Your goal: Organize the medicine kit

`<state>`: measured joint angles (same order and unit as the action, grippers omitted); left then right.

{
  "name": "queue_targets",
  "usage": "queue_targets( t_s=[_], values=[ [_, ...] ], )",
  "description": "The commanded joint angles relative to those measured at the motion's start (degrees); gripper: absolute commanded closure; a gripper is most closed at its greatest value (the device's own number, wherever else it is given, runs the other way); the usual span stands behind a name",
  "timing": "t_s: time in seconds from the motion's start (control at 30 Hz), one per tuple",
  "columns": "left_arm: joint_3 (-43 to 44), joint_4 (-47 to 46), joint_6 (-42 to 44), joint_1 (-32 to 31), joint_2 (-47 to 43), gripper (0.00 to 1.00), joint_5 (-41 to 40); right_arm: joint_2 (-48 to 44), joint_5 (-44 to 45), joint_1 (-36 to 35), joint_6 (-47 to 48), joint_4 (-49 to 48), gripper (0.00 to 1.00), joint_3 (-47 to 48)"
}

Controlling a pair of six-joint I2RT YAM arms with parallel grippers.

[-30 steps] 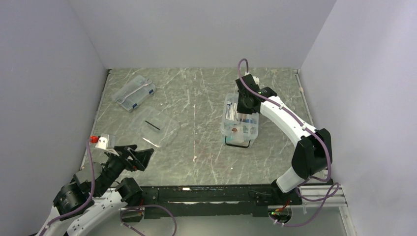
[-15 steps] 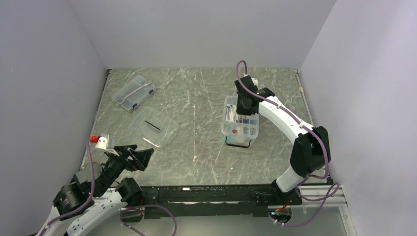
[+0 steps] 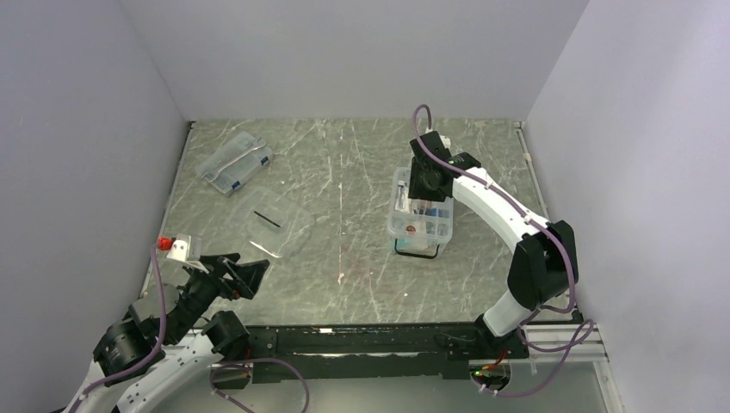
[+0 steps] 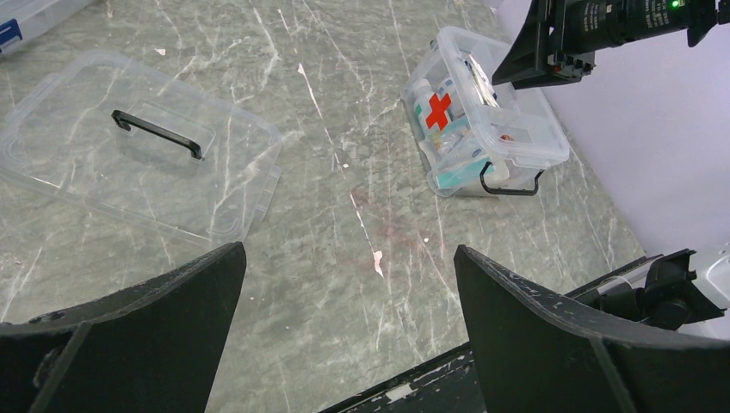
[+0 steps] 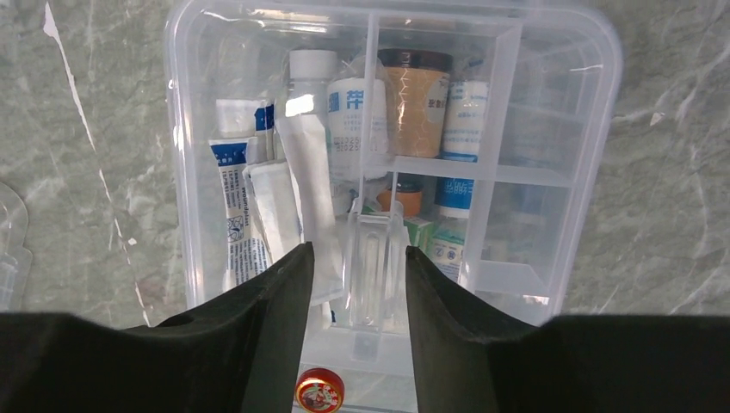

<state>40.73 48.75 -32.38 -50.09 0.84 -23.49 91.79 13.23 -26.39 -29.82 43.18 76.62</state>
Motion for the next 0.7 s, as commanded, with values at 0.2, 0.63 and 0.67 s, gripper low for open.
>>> queue_targets(
  t_s=[0.2, 0.63, 0.67],
  values=[
    [-0.18, -1.14, -0.30, -0.34, -0.07, 0.01, -0.78, -3.94, 3.86, 0.31, 0.91, 3.09, 0.45, 5.01],
    [-0.13, -1.26, -0.20, -0.31, 0.20, 0.01, -0.51, -10.61, 12.25, 4.43, -0.48, 2.24, 0.41, -0.90],
    [-0.13, -1.24, -0.20, -0.28, 0.10, 0.01, -0.51, -10.94, 11.91, 5.15, -0.24, 2.03, 0.42, -1.51]
  ],
)
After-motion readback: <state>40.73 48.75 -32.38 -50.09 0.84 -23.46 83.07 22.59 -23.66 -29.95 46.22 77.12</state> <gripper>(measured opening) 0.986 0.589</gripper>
